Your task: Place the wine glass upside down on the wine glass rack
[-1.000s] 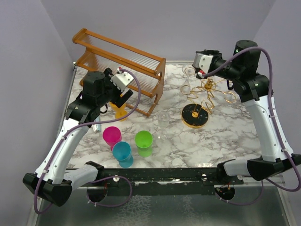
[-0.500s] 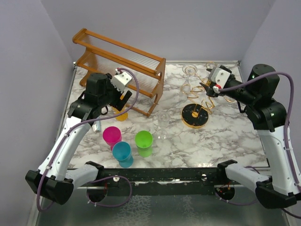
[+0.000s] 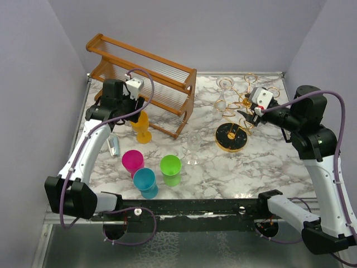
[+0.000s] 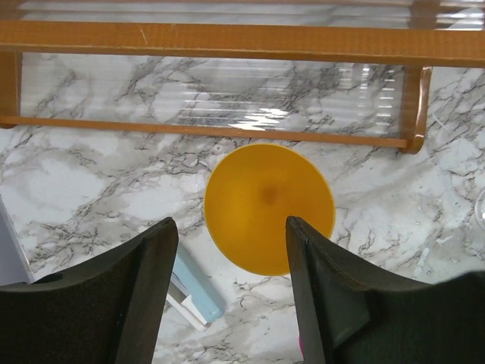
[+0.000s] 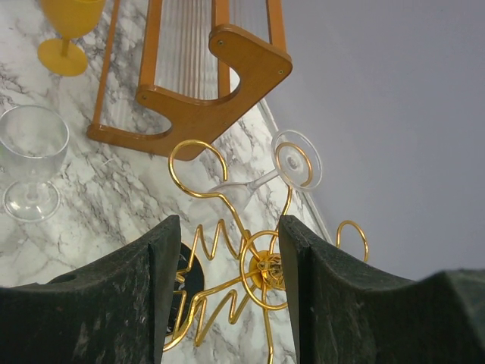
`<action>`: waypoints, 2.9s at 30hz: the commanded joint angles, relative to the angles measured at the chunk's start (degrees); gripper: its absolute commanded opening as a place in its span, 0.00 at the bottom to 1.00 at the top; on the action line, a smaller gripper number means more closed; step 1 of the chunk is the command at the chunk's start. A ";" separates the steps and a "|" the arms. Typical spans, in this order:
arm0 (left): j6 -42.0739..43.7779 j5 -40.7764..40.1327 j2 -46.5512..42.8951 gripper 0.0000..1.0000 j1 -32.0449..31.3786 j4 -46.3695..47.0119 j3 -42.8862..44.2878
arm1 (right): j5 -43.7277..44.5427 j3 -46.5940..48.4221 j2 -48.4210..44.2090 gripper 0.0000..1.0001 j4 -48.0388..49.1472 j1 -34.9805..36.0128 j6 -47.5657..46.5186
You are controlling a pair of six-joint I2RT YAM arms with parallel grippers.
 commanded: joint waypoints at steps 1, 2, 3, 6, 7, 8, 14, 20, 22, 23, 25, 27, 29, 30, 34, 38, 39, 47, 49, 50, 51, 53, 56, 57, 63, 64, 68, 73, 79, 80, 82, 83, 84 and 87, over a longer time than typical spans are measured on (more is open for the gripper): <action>-1.25 -3.41 4.56 0.60 0.18 -2.16 3.68 | 0.29 -0.66 -1.96 0.55 0.57 -0.40 2.25; -1.18 -4.05 5.32 0.59 0.15 -2.33 4.04 | 0.12 -0.73 -2.01 0.54 0.55 -0.48 2.41; -1.12 -4.42 5.86 0.58 0.17 -2.37 4.21 | -0.11 -0.66 -2.10 0.54 0.54 -0.57 2.57; -0.45 -4.75 7.18 0.54 0.18 -2.27 3.96 | -0.90 -0.14 -2.09 0.54 0.21 -0.62 3.32; -0.19 -4.88 7.62 0.53 0.18 -2.31 3.85 | -1.29 0.06 -2.00 0.54 0.02 -0.66 3.38; 0.00 -5.13 8.12 0.51 0.18 -2.50 3.81 | -1.52 0.26 -1.89 0.54 -0.11 -0.74 3.43; 0.60 -4.97 11.19 0.35 0.19 -3.36 4.31 | -2.27 -0.10 -1.66 0.54 0.04 -0.96 4.09; 1.16 -4.28 14.92 0.17 0.18 -5.38 5.99 | -1.46 -1.83 -2.07 0.54 0.91 -1.38 4.19; 1.06 -3.61 15.26 0.11 0.19 -5.94 7.41 | -1.27 -2.18 -2.17 0.54 0.97 -1.73 4.18; 1.03 -3.27 15.13 0.08 0.18 -6.01 7.66 | -0.93 -2.23 -2.20 0.54 0.98 -1.77 4.13; 1.02 -2.75 14.65 0.04 0.18 -6.10 7.66 | -0.78 -2.55 -2.37 0.55 1.22 -1.84 4.09; 1.29 -2.51 13.65 0.02 0.20 -6.06 7.34 | -1.08 -2.72 -2.40 0.54 1.31 -2.21 4.07; 1.65 -2.81 11.95 0.01 0.18 -5.74 6.69 | -0.89 -2.83 -2.29 0.54 1.45 -2.51 4.13; 1.87 -2.76 10.98 0.00 0.18 -5.44 6.58 | -0.71 -2.95 -2.32 0.55 1.70 -2.62 4.17; 4.18 -1.76 6.40 0.00 0.18 -5.11 4.45 | 1.46 -3.81 -2.32 0.56 3.43 -3.50 4.62; 6.49 -0.89 0.96 0.00 0.19 -4.61 3.25 | 6.20 -5.53 -1.77 0.61 6.72 -4.34 5.50; 6.82 -0.97 -0.26 0.00 0.18 -4.56 3.08 | 6.93 -5.59 -1.63 0.62 7.34 -4.78 6.02; 8.56 -1.72 -7.76 0.00 0.22 -4.69 4.11 | 13.56 -3.60 -0.26 0.79 11.45 -6.80 12.19; 8.56 -1.72 -8.65 0.00 0.18 -4.69 5.80 | 15.38 -3.90 -0.34 0.93 11.89 -7.11 12.47; 8.56 -1.72 -8.99 0.00 0.22 -4.69 6.84 | 15.86 -4.21 -0.41 0.98 12.03 -7.16 12.22; 8.56 -1.72 -9.35 0.00 0.18 -4.69 8.33 | 16.15 -4.59 -0.54 1.00 12.16 -7.17 12.04; 8.56 -1.72 -9.99 0.00 0.18 -4.69 10.86 | 16.35 -5.44 -1.03 0.99 12.87 -7.17 12.61; 8.56 -1.72 -10.32 0.00 0.18 -4.69 17.14 | 15.64 -5.52 -1.23 0.99 13.07 -7.17 13.77; 8.56 -1.72 -10.33 0.00 0.22 -4.69 19.36 | 15.63 -5.26 -1.07 0.99 13.03 -7.22 14.18; 8.56 -1.72 -9.91 0.00 0.18 -4.69 29.09 | 11.07 -1.46 -0.33 1.00 10.67 -7.26 16.02; 8.56 -1.72 -9.43 0.00 0.22 -4.69 30.59 | 9.80 -0.32 -0.20 1.00 9.89 -7.26 16.16; 8.56 -1.72 -7.69 0.00 0.18 -4.69 35.53 | 7.15 4.51 0.40 1.00 6.31 -7.23 16.03; 8.56 -1.72 -6.38 0.00 0.18 -4.69 38.54 | 7.37 8.62 1.41 1.00 5.51 -7.17 16.55; -16.08 23.59 -4.09 0.00 0.18 6.62 37.65 | 2.85 14.21 3.65 1.00 4.13 -7.17 18.95; -17.62 24.30 -3.77 0.00 0.18 8.19 37.21 | 1.78 14.85 4.10 1.00 3.87 -7.22 19.36; -20.55 25.84 -2.93 0.00 0.18 10.89 36.83 | 1.04 16.35 5.08 1.00 3.21 -7.17 19.88; -22.18 26.57 -2.48 0.00 0.18 12.21 36.80 | 1.33 17.03 5.55 0.99 3.22 -7.17 20.48; -23.66 27.20 -2.04 0.00 0.18 13.56 36.64 | 2.01 17.61 5.88 0.98 3.35 -7.17 21.13; -28.33 29.12 -0.81 0.00 0.18 17.91 35.84 | 4.16 18.68 6.93 0.97 4.33 -7.22 23.78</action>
